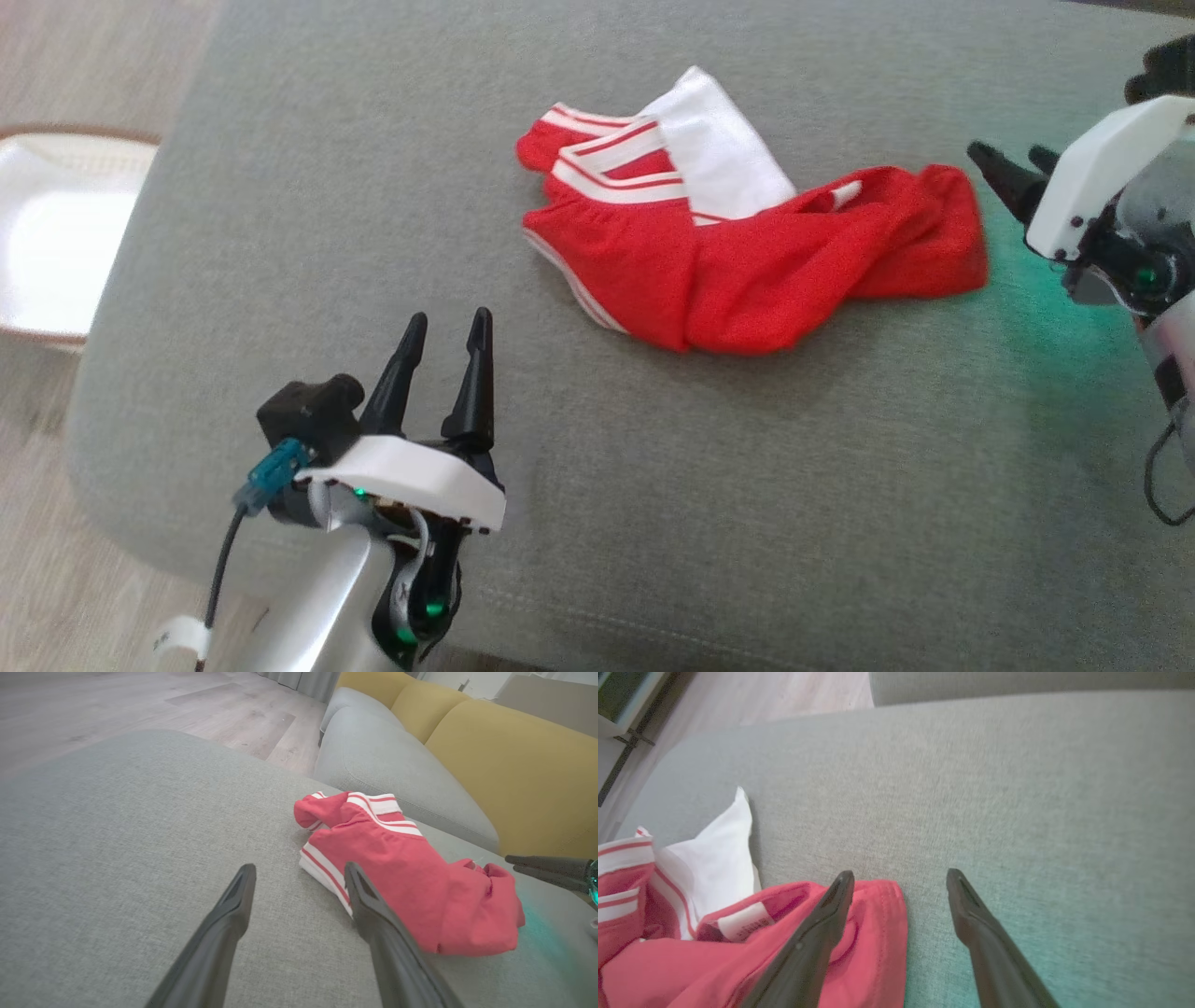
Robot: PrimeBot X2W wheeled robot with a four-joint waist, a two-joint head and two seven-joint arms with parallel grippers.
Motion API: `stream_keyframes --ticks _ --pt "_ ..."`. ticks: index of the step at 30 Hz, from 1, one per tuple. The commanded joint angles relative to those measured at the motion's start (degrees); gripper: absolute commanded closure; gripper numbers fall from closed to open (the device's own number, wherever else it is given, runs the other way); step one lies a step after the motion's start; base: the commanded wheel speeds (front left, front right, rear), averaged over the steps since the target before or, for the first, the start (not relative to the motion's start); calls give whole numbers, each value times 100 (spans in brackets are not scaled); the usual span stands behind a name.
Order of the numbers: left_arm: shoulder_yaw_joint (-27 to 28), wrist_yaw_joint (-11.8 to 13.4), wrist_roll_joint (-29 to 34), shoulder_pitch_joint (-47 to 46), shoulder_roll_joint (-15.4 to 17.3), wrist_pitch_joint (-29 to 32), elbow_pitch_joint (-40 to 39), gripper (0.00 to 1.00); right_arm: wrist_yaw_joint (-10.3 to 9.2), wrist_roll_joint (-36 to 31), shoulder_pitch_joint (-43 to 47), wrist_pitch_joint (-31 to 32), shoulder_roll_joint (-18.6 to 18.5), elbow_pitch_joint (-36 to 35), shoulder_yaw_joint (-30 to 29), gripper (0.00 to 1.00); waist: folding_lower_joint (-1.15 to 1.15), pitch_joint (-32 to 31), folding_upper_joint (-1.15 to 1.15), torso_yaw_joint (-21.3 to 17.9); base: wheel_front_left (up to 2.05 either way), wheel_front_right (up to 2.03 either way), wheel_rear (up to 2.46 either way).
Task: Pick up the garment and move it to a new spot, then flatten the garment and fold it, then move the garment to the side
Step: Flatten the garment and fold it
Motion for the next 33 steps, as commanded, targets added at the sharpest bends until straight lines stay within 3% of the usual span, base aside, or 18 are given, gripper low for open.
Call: stream_keyframes --ticks 1,4,7,10,11,14,23,33 --pt "266 -65 76 -236 17 -70 -130 0 -4 87 -170 82 -41 -23 76 0 0 143 0 172 0 0 0" --pt "373 -118 153 -208 -59 -70 -78 0 -4 186 -217 449 -24 274 213 0 0 181 0 241 0 0 0" --pt "453 -167 224 -174 -119 -71 -26 0 -4 334 -189 770 3 392 346 16 0 177 0 252 0 0 0" --pt "524 -209 274 -150 -170 -71 31 0 -4 428 -122 895 -4 389 493 71 0 144 0 227 0 0 0" --pt "547 -222 291 -152 -182 -71 47 0 -4 457 -110 890 -3 377 528 100 0 129 0 210 0 0 0" --pt "609 -258 339 -150 -200 -71 89 0 -4 531 -87 735 3 309 616 100 0 72 0 126 0 0 0" --pt "893 -293 394 -18 -75 -71 149 0 -4 779 185 -687 -25 -403 917 100 0 -380 0 -420 0 0 0" --pt "1087 -216 317 252 202 1 15 0 -4 1028 1384 -1876 -741 -1895 1338 100 0 -780 0 -1169 0 0 0"
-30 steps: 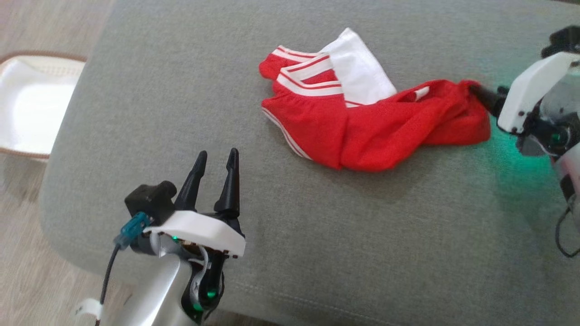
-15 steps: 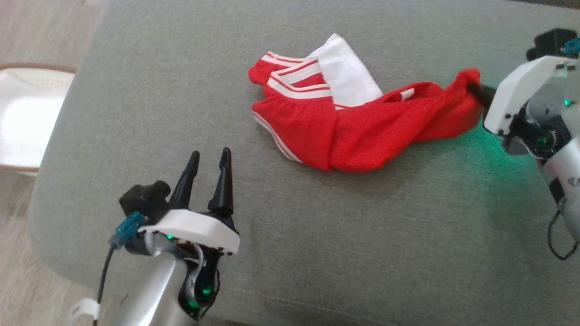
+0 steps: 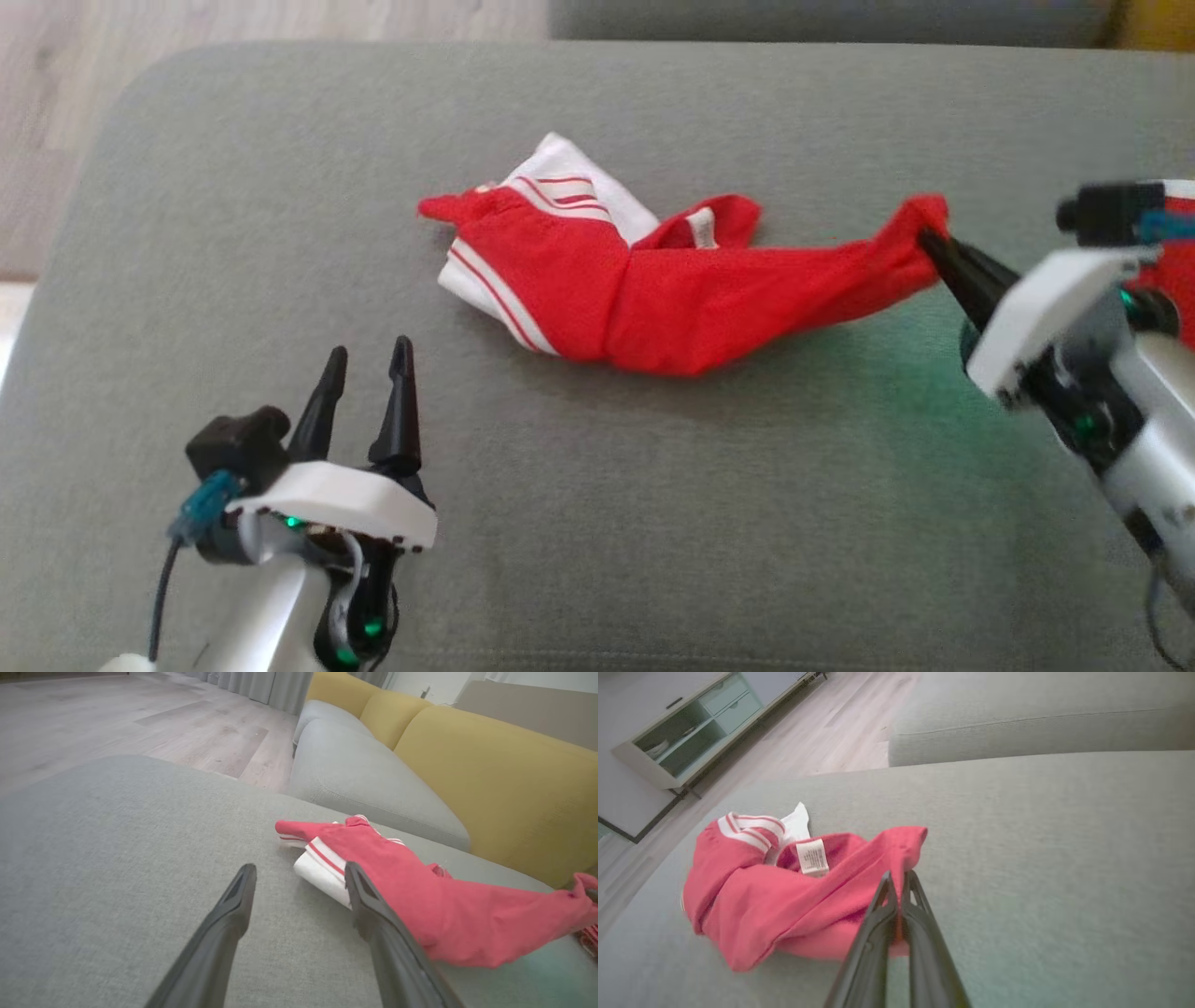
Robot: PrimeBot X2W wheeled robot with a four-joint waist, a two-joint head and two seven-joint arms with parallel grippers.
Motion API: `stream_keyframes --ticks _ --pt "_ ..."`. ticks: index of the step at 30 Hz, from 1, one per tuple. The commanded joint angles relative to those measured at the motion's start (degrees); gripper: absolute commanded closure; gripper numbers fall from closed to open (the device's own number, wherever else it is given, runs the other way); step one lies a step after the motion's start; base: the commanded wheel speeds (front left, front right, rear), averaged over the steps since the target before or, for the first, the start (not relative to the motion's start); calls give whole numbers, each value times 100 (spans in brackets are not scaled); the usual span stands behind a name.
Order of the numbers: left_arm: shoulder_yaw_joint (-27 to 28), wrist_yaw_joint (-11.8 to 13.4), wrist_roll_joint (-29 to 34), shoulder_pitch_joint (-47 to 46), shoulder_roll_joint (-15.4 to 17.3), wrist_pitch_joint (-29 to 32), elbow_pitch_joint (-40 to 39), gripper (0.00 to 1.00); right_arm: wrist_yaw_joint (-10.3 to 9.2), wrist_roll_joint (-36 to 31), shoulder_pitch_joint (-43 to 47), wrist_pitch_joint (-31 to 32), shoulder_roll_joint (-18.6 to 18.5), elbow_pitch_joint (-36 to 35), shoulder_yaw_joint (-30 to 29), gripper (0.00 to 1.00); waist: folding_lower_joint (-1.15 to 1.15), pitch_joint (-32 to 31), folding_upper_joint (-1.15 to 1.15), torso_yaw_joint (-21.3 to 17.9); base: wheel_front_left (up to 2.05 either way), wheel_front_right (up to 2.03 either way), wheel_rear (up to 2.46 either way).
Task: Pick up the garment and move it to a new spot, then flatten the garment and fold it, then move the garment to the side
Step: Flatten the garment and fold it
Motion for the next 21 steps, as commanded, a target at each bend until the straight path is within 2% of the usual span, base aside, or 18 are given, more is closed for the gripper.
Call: stream_keyframes --ticks 1,8,12,13,14,15,18,21 --pt "270 31 -34 -120 159 6 -236 0 -4 3 198 -178 -269 -268 -9 100 0 -160 0 -255 0 0 0" --pt "302 103 -42 -24 274 92 -386 0 -4 -268 1091 -414 -757 -606 -81 100 0 -213 0 -468 0 0 0" --pt "314 132 -55 16 326 134 -467 0 -4 -640 1575 -410 -797 -641 -152 100 0 -208 0 -525 0 0 0" --pt "319 140 -59 23 337 142 -484 0 -4 -749 1667 -371 -759 -642 -145 95 0 -206 0 -538 0 0 0" --pt "321 148 -62 29 345 150 -498 0 -4 -838 1749 -328 -710 -637 -156 69 0 -204 0 -551 0 0 0" --pt "316 159 -68 39 360 174 -518 0 -4 -1063 1885 -186 -634 -578 -168 0 0 -210 0 -573 0 0 0" --pt "313 172 -80 59 383 203 -537 0 -4 -1320 2048 -159 -559 -576 -401 0 0 -248 0 -603 0 0 0" --pt "328 189 -91 94 425 221 -564 0 -4 -1511 2263 -283 -559 -613 -968 0 0 -316 0 -639 0 0 0"
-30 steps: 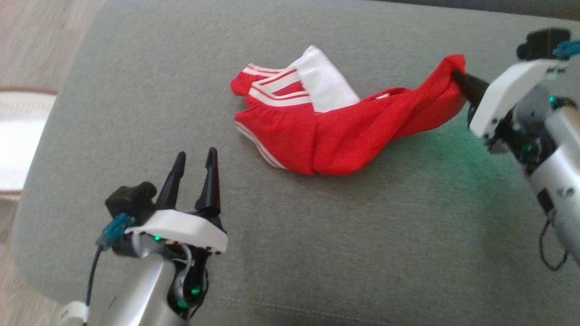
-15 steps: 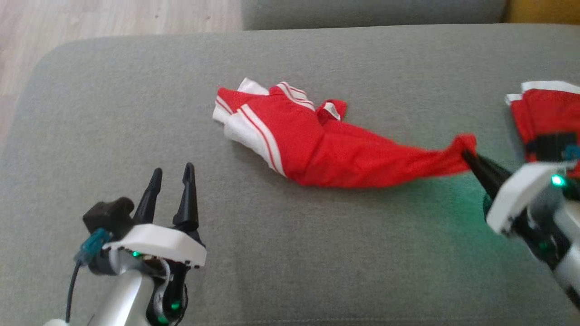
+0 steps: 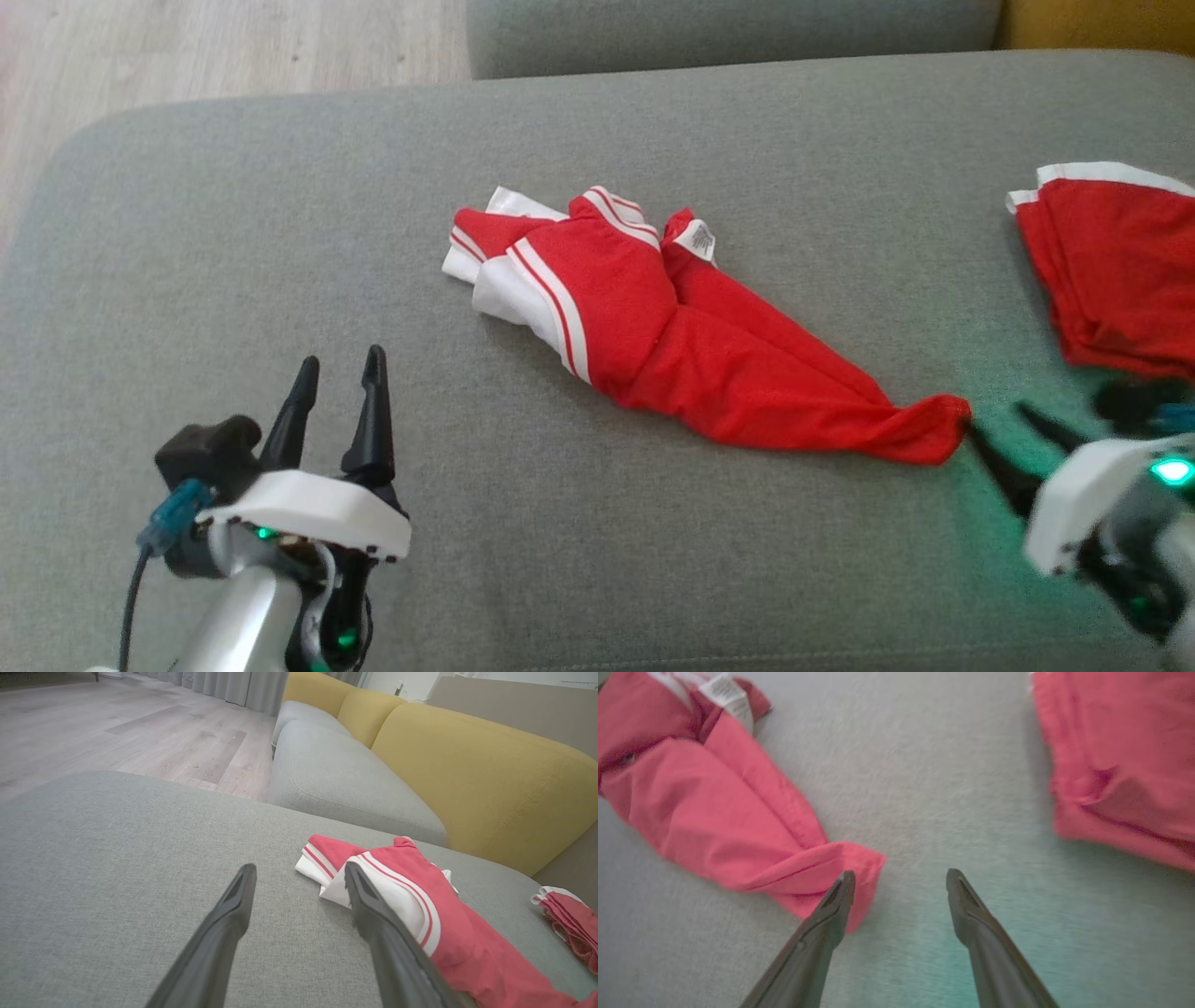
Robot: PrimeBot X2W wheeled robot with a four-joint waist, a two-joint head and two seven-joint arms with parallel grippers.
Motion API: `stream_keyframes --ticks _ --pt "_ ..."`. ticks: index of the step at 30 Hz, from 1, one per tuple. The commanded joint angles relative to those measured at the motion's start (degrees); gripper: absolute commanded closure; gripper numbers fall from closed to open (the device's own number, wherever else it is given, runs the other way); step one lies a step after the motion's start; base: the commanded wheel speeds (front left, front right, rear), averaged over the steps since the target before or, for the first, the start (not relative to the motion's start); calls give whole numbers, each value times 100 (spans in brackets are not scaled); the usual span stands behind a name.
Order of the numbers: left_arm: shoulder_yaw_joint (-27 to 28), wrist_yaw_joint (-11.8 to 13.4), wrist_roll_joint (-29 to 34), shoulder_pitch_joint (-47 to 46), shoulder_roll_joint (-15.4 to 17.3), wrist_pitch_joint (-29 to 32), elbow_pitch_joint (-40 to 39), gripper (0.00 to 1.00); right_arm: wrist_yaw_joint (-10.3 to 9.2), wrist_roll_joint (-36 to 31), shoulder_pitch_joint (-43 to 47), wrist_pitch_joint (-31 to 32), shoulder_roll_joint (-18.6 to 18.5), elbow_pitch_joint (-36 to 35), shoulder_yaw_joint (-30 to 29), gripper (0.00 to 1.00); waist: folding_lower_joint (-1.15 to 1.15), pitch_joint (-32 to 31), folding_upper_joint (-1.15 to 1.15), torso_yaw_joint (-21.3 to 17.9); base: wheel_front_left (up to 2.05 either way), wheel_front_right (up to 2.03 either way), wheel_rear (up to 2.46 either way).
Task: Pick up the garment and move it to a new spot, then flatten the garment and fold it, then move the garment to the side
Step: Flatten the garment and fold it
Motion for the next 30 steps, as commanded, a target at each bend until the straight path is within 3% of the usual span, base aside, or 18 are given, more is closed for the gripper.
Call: stream_keyframes --ticks 1,4,8,16,24,30 --pt "224 47 -44 -108 176 21 -237 0 -4 -109 151 -142 -148 -170 -392 0 0 -52 0 -35 0 0 0" --pt "250 57 -75 -50 217 37 -283 0 -4 -269 408 -360 23 -377 -1115 0 0 -111 0 -93 0 0 0" --pt "258 11 -121 -43 334 168 -283 0 -4 -590 690 -604 549 -711 -1950 0 0 -171 0 -201 0 0 0" --pt "4 -237 -125 -480 668 977 -399 0 -4 -1324 945 -596 1357 -1399 -2593 0 0 -79 0 -451 0 0 0" --pt "-524 -1349 -564 -1989 1133 2813 490 0 -4 -1568 835 -537 1649 -1774 -2665 0 0 249 0 -739 0 0 0" --pt "-1048 -1632 -805 -2860 1393 3782 1422 0 -4 -1520 692 -524 1711 -1749 -2526 0 0 434 0 -1085 0 0 0"
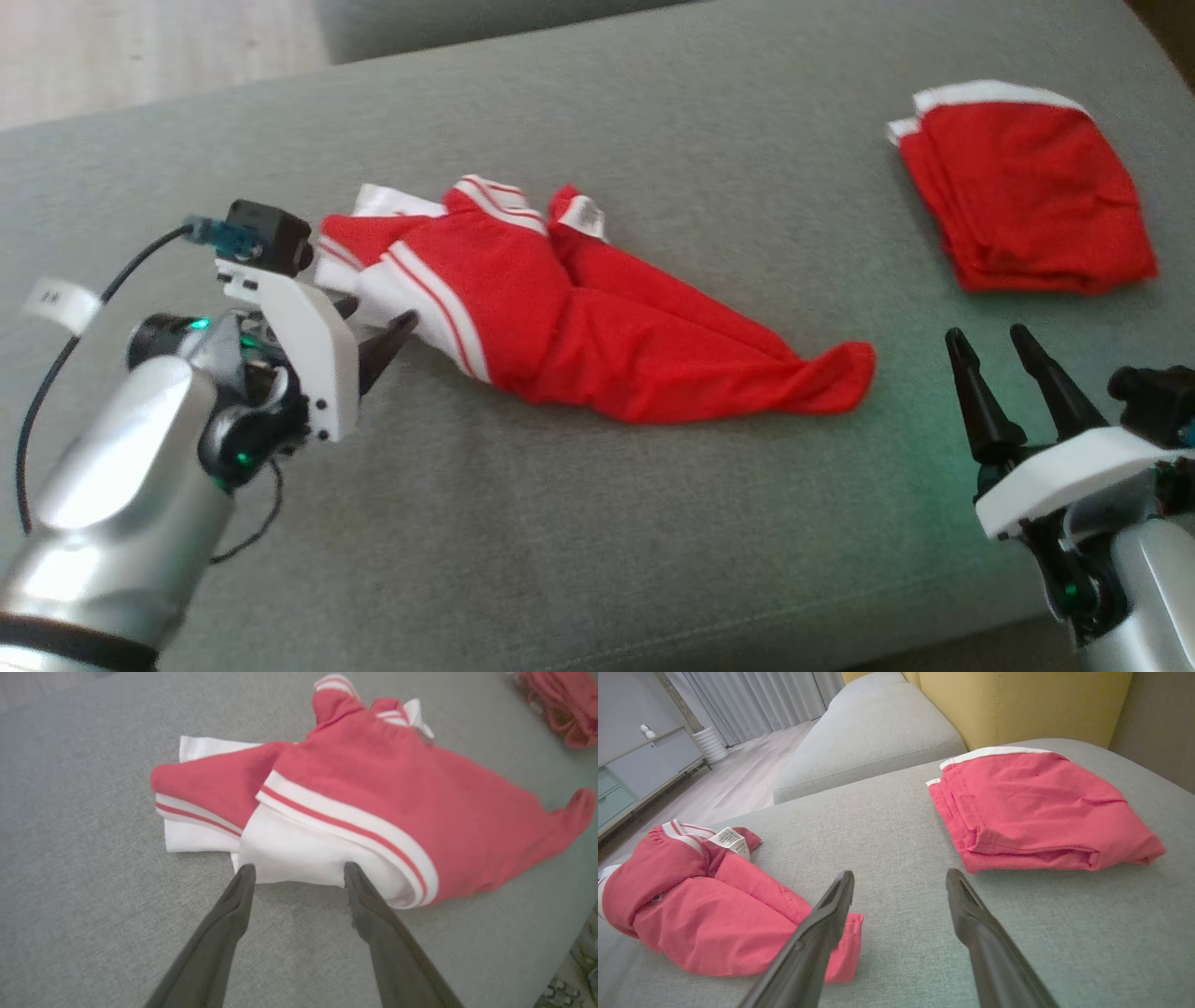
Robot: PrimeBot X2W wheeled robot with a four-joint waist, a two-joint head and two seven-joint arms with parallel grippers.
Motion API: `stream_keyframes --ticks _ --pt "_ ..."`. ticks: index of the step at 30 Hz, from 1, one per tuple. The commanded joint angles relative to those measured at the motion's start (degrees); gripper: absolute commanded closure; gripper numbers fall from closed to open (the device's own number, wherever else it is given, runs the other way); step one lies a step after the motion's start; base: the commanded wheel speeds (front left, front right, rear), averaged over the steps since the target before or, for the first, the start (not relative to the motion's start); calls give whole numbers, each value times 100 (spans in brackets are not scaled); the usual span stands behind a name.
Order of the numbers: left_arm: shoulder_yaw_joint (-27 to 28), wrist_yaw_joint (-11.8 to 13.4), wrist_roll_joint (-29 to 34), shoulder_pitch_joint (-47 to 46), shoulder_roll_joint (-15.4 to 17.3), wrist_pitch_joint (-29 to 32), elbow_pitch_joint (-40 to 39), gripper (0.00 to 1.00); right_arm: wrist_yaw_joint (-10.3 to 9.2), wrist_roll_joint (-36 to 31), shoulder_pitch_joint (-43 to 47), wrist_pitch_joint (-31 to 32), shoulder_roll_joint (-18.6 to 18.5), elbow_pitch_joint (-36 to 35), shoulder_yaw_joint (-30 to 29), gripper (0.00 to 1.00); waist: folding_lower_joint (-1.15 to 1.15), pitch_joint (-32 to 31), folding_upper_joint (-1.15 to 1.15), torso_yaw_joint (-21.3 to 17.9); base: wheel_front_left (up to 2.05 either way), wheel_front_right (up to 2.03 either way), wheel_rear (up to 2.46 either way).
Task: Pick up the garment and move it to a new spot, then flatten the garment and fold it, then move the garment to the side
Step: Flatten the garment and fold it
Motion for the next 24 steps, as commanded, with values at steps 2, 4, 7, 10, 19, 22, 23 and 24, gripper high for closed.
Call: stream_keyframes --ticks 2,4,7,10,19,22,23,24 --pt "40 -29 -37 -457 388 214 111 0 -4 39 -281 -49 -50 -150 125 0 0 171 0 -271 0 0 0" --pt "-219 -33 -133 -633 527 450 284 0 -4 61 -323 -82 -66 -102 148 0 0 229 0 -389 0 0 0" --pt "-506 -35 -326 -819 750 676 455 0 -4 111 -361 -135 -85 -42 196 0 0 293 0 -526 0 0 0" --pt "-633 -36 -445 -976 948 610 551 0 -4 146 -379 -188 -103 21 228 0 0 333 0 -618 0 0 0" --pt "-918 -37 -826 -1135 1120 393 831 46 -4 244 -423 -252 -143 172 331 0 0 390 0 -680 0 0 0" --pt "-1077 -37 -923 -1194 1160 318 747 100 -4 250 -410 -265 -172 217 301 0 0 372 0 -622 0 0 0" --pt "-1131 -37 -970 -1203 1166 294 713 100 -4 249 -408 -268 -179 232 295 0 0 356 0 -593 0 0 0" --pt "-1185 -37 -1040 -1206 1163 282 676 100 -4 248 -405 -269 -180 244 292 0 0 335 0 -559 0 0 0"
